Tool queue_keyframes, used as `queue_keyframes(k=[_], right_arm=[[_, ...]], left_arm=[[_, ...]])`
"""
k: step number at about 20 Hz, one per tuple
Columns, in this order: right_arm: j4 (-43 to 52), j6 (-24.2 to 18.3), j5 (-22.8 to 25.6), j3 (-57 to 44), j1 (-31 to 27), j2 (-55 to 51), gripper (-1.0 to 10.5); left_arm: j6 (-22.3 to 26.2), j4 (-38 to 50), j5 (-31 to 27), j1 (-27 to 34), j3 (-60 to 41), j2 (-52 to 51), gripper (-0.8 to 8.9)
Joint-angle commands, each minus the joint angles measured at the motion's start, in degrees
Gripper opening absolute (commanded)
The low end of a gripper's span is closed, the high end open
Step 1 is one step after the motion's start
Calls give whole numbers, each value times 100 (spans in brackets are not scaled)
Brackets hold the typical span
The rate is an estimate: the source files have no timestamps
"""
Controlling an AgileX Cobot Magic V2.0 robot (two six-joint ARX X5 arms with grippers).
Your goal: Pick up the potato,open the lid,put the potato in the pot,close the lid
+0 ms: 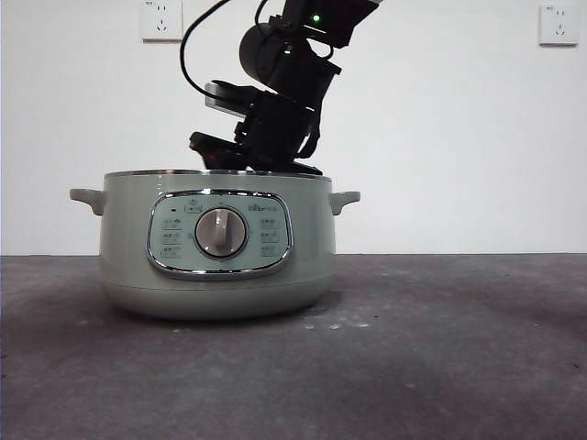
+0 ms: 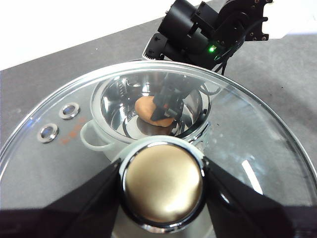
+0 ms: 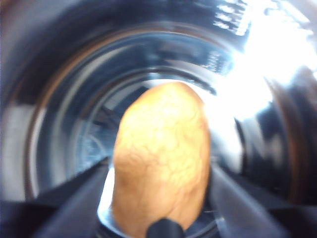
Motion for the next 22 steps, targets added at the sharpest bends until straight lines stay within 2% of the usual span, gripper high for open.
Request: queue_keyframes(k=[1,4,11,13,17,20,22], right_arm=[[-107,9,7,273,26,107,442],[-758,39,28,1158,24,98,442],[-3228,-74,96,3550,-68,96,436],[-3270,22,-48,3591,-192,-79,426],[-3283,22,15,3488,-219,-636,402],[-3283,17,28,2920,-216,-1464,402],[-3281,-24,28,2181,-216,-2208,402]], left_arm=[[-35,251,44,13,35,-63,-8],[-37,256,44,13,35,-63,-8],[-37,382,68,13,35,68,-8],[-33,387,70,13,35,96,-8],[-33,400,70,11,35,118,-8],[-28,560,87,11,35,208,-8],[-31,717,92,7,35,317,-8]])
